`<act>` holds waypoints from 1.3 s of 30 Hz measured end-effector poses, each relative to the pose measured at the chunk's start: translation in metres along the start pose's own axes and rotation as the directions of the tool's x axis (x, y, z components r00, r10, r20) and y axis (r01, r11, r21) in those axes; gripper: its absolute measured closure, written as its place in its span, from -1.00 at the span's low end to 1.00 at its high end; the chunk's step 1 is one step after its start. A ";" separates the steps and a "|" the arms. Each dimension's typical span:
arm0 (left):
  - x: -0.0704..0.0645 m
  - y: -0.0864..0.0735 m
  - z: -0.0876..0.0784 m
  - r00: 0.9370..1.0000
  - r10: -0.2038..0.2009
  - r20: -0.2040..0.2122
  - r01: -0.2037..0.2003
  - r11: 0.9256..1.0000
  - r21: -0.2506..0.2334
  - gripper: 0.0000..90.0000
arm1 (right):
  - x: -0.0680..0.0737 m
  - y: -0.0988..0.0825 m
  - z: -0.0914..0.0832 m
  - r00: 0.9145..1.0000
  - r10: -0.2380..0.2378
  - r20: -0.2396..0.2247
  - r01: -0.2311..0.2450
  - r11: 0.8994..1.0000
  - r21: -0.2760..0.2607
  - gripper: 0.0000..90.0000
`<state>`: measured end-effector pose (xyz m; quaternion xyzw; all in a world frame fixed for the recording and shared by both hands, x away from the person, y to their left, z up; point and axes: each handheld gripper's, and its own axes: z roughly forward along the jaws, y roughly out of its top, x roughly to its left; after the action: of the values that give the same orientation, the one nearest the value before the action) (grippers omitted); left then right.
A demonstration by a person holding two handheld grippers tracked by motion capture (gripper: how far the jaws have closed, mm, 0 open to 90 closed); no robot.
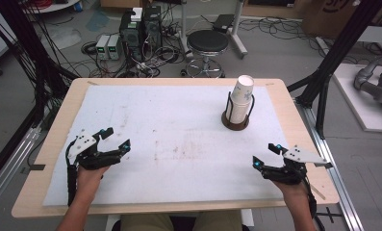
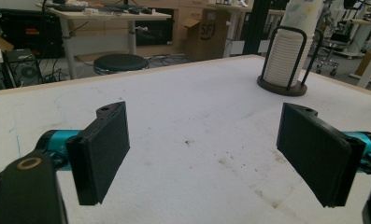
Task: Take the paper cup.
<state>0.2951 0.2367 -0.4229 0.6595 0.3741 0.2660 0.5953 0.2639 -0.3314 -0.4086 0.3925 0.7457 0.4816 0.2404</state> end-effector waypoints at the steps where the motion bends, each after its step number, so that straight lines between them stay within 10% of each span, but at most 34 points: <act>1: 0.000 0.000 0.000 1.000 0.000 0.000 0.000 1.000 0.001 -0.62 | 0.000 0.000 0.000 1.000 0.000 0.000 0.000 1.000 0.000 -0.54; 23: -0.007 -0.002 0.000 1.000 0.014 0.026 -0.015 1.000 0.020 -0.62 | -0.008 0.006 0.003 0.998 0.059 -0.008 -0.059 0.998 0.002 -0.54; 39: -0.009 -0.004 0.004 0.999 0.007 0.044 -0.008 1.000 0.022 -0.62 | -0.011 0.045 0.016 0.999 0.033 -0.040 -0.034 0.999 -0.013 -0.54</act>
<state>0.2926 0.2268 -0.4262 0.6732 0.3611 0.2495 0.5950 0.2974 -0.3215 -0.3750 0.3936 0.7404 0.4985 0.2200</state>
